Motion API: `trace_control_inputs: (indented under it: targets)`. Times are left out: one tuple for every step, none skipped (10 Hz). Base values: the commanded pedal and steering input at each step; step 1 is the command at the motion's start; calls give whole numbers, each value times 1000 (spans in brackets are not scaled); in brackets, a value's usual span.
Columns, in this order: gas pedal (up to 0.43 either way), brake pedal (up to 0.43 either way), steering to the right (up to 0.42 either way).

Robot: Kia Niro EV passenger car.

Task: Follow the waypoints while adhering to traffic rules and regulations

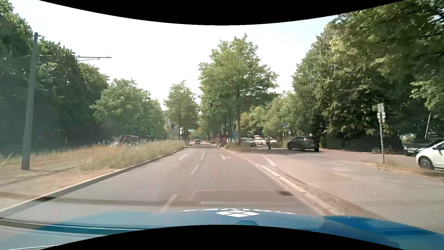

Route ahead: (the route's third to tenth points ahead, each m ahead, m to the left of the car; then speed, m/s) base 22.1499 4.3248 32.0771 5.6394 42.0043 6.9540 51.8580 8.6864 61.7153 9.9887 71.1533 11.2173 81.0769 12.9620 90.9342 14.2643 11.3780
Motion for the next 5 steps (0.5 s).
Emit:
trace_control_inputs:
  targets:
    - [150, 0, -24]
    - [130, 0, -28]
    - [130, 0, -31]
    - [130, 0, -32]
    - [130, 0, -32]
